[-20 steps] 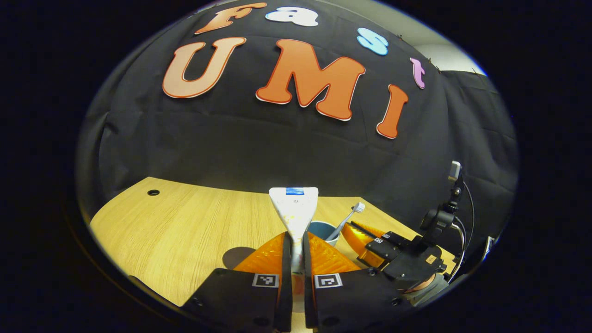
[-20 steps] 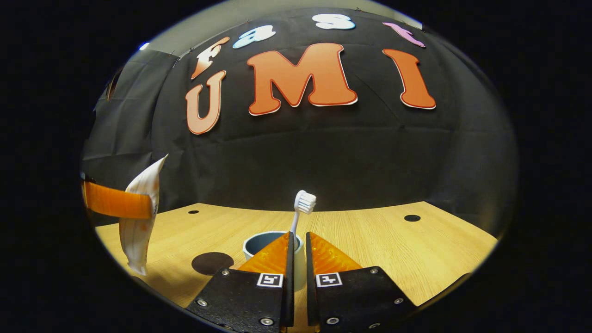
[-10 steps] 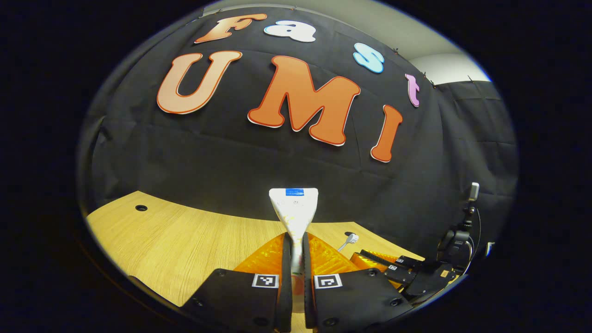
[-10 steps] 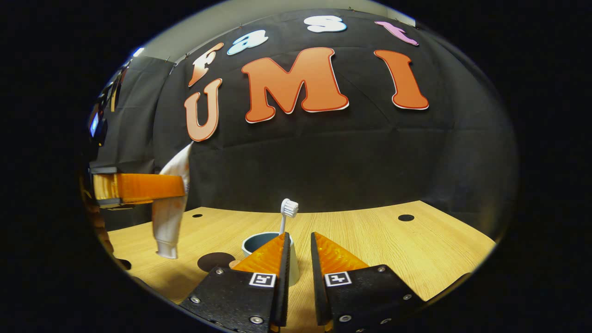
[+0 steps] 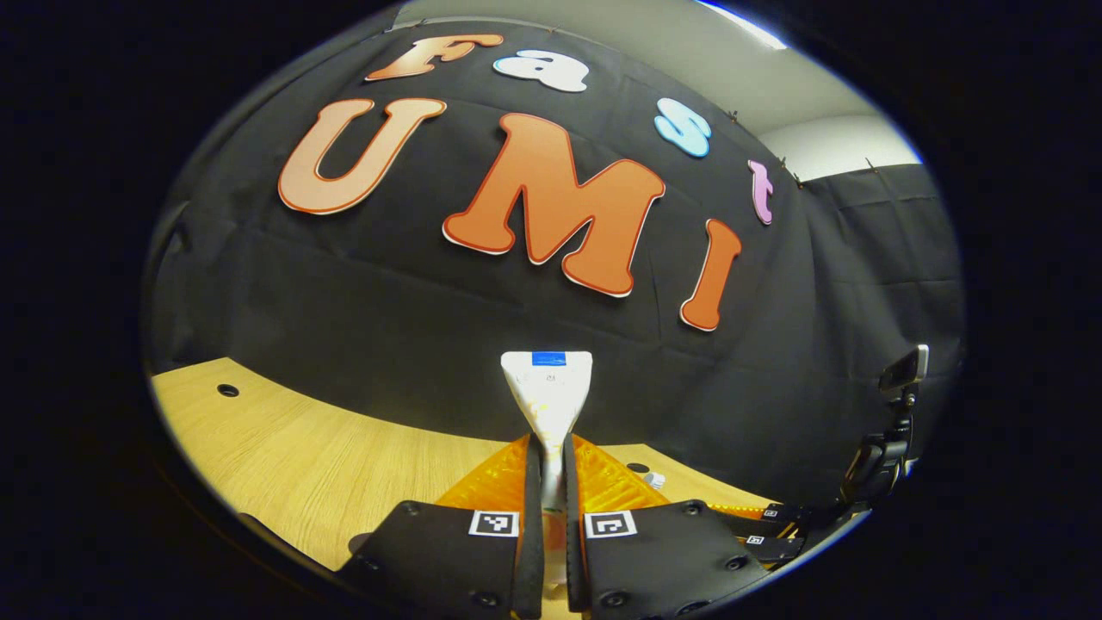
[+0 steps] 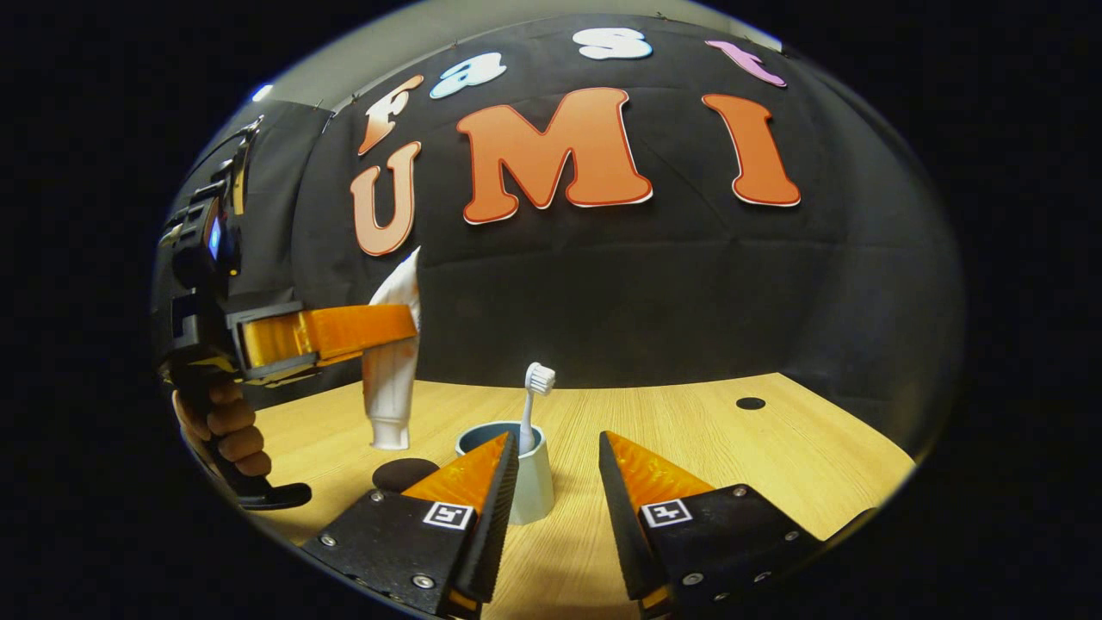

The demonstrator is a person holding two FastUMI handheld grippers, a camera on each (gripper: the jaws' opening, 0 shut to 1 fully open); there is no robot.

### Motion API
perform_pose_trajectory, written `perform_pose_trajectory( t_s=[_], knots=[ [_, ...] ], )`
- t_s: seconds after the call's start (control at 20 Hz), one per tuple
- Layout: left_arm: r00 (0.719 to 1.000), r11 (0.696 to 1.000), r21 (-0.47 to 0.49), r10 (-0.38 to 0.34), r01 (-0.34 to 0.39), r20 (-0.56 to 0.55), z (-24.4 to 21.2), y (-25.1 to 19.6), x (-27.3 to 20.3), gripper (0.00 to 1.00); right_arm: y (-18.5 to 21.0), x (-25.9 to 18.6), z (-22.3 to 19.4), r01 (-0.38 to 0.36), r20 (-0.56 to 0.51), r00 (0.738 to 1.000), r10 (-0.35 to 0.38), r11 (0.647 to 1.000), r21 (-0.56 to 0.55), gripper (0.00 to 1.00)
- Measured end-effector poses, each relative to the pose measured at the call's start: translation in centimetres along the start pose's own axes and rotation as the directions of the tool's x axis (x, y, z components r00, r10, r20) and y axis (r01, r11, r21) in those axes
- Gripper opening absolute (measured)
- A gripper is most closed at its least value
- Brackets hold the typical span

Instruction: Put the toothbrush and toothpaste on the desktop into the cup, then pick up the cup and place it on the coaster on the desktop.

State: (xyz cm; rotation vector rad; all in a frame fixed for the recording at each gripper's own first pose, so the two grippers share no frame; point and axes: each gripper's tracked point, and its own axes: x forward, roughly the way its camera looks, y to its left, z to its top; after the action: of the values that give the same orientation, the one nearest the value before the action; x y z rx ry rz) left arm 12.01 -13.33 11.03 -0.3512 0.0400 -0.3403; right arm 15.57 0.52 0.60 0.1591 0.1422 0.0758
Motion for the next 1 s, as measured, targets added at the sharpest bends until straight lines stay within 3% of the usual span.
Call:
perform_pose_trajectory(
  t_s=[0.35, 0.45, 0.5, 0.55, 0.65, 1.0],
  knots=[
    [0.999, 0.999, 0.007, -0.036, 0.036, 0.040, -0.4, -0.9, 2.5, 0.14, 0.0, -1.5, 0.0, -0.005, -0.024, 1.000, 0.004, 0.999, -0.034, 0.69],
    [0.998, 0.999, 0.017, -0.047, 0.046, 0.044, -0.5, -1.4, 3.2, 0.14, 0.0, -1.9, -0.1, -0.009, -0.032, 0.999, 0.009, 1.000, -0.026, 0.70],
    [0.998, 0.999, 0.023, -0.051, 0.050, 0.048, -0.5, -1.5, 3.6, 0.14, 0.1, -2.0, -0.1, -0.013, -0.040, 0.999, 0.012, 1.000, -0.022, 0.66],
    [0.997, 0.998, 0.031, -0.057, 0.056, 0.047, -0.6, -1.8, 4.1, 0.14, 0.1, -2.2, -0.1, -0.014, -0.045, 0.999, 0.013, 1.000, -0.020, 0.72],
    [0.997, 0.997, 0.044, -0.066, 0.064, 0.044, -1.3, -2.1, 4.6, 0.14, -0.2, -2.5, 0.1, -0.008, -0.044, 0.999, 0.007, 1.000, -0.026, 0.74],
    [0.997, 0.997, 0.024, -0.069, 0.070, -0.031, -5.1, -1.8, 6.2, 0.14, -0.4, -2.8, -0.1, -0.001, -0.055, 0.998, -0.001, 1.000, -0.028, 0.73]
  ],
)
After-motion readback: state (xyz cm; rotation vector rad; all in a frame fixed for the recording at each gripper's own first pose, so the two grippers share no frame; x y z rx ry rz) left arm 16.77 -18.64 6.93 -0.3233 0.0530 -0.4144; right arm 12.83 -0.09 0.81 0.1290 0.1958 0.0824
